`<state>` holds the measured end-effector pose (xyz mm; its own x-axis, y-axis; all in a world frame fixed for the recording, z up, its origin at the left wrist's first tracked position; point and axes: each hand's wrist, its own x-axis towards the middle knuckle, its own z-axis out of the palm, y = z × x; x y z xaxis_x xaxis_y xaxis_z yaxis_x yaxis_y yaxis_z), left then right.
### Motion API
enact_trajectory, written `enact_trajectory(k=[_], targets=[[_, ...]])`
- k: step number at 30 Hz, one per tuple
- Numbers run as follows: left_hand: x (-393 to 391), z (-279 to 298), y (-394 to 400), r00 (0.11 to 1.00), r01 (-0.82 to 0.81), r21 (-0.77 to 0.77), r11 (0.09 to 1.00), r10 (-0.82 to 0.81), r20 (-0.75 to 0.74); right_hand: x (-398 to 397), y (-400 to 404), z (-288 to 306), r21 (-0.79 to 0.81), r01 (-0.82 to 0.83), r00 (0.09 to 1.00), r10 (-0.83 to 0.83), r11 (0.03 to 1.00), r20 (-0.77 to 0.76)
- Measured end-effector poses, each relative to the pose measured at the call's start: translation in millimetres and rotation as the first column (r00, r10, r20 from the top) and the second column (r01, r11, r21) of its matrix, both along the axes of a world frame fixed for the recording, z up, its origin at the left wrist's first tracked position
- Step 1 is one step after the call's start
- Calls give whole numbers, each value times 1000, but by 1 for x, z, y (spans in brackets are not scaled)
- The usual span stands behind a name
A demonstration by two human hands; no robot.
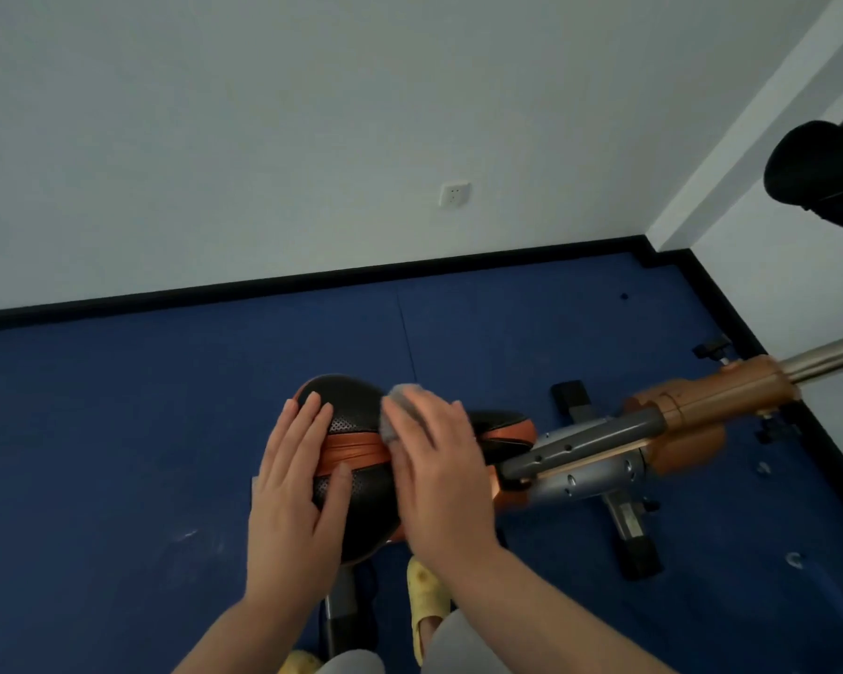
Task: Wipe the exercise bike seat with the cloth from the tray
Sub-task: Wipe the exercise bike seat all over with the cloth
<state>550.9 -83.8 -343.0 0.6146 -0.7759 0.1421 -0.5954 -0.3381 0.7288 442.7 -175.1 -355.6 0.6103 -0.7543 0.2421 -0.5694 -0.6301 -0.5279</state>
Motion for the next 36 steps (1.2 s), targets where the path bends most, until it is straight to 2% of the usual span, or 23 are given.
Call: enact_trajectory(k=[4,6,8,10,11,13,15,16,19,22,27,29,31,32,34,36], targets=[[2,0,1,999,35,14,999,-35,4,-29,-28,-1,-28,-222,971,218,975,-102],[2,1,1,999,35,9,999,-35,5,-55,-48,-7,-5,-137,989,136,991,-50],[0,1,-1,1000,12,-4,1000,-12,-6,-62,-48,-8,88,32,998,-36,996,44],[-1,1,-1,1000,-6,-32,999,5,-17,-41,-28,-5,124,154,987,-160,980,35],[-2,1,-2,1000,-13,-44,999,12,-18,-26,-16,-2,88,135,991,-137,987,9],[-2,1,-3,1000,-21,-45,999,21,-11,-9,-2,3,28,-47,998,47,999,-28],[-2,0,-3,1000,-23,-39,999,23,-4,-14,-16,5,13,-208,976,208,978,-56],[-2,0,-3,1000,-23,-41,999,23,-5,-22,-26,2,-2,-240,969,239,971,-59],[-4,2,-3,999,-44,-48,998,43,-17,-47,-41,-7,-15,-93,996,93,996,-1],[-3,1,-2,999,-45,-43,998,45,-19,-30,-24,-10,10,12,998,-13,1000,67],[0,-1,4,988,-31,-85,996,18,-152,10,16,1,-26,-211,976,212,977,48],[3,-2,12,982,1,-79,997,-16,-187,3,17,0,-62,-351,936,351,934,4],[6,-4,22,980,52,-72,996,-65,-188,-13,10,-7,-124,-415,910,414,901,-39],[8,-5,27,978,71,-75,995,-85,-193,-19,7,-10,-131,-382,924,382,915,-24],[12,-6,33,971,100,-83,992,-116,-209,-20,15,-13,-65,-210,975,214,975,52],[16,-8,37,963,135,-85,987,-151,-224,-7,39,-11,-11,-80,992,81,997,98]])
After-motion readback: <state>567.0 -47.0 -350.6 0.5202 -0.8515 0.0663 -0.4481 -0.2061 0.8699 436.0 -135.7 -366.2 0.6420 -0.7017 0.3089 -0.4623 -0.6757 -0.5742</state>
